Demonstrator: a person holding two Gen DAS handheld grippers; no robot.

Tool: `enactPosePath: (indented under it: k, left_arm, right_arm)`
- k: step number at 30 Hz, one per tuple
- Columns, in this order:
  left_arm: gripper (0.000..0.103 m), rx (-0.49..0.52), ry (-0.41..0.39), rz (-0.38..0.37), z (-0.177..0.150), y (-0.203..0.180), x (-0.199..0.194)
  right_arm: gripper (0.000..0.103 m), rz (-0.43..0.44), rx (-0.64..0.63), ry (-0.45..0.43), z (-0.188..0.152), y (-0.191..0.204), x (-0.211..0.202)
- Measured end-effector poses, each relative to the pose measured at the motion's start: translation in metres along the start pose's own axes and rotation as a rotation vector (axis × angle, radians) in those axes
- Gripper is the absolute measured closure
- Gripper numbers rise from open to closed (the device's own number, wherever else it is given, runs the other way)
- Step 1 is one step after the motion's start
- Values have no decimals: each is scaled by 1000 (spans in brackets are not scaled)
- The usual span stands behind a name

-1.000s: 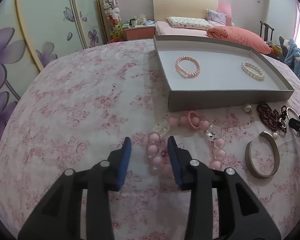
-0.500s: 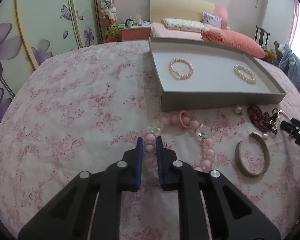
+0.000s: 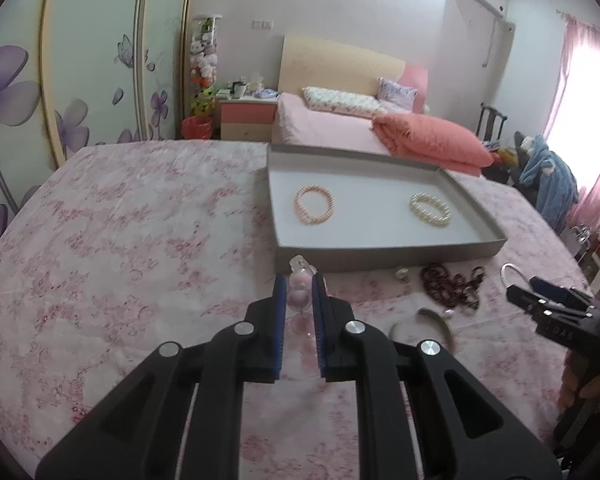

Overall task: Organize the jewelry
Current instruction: 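Grasp the silver bangle with the right tool while the left tool grasps the pink bead bracelet, then lower the silver bangle and pink bead bracelet into the tray and release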

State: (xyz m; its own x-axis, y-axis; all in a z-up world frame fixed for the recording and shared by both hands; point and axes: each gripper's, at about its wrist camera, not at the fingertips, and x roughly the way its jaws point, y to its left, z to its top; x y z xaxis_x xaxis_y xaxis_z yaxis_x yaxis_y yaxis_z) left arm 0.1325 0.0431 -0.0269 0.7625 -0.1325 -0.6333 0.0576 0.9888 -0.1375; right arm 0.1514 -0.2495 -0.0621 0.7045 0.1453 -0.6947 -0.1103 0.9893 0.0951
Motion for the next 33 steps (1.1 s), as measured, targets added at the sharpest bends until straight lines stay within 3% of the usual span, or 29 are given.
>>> enactPosePath:
  k: [17, 33]
  left_arm:
    - [89, -10, -79, -38, 4, -20, -25]
    - [89, 62, -213, 29, 15, -55, -54]
  right_arm:
    - [33, 58, -41, -161, 6, 32, -41]
    - [33, 5, -71, -439, 15, 47, -90]
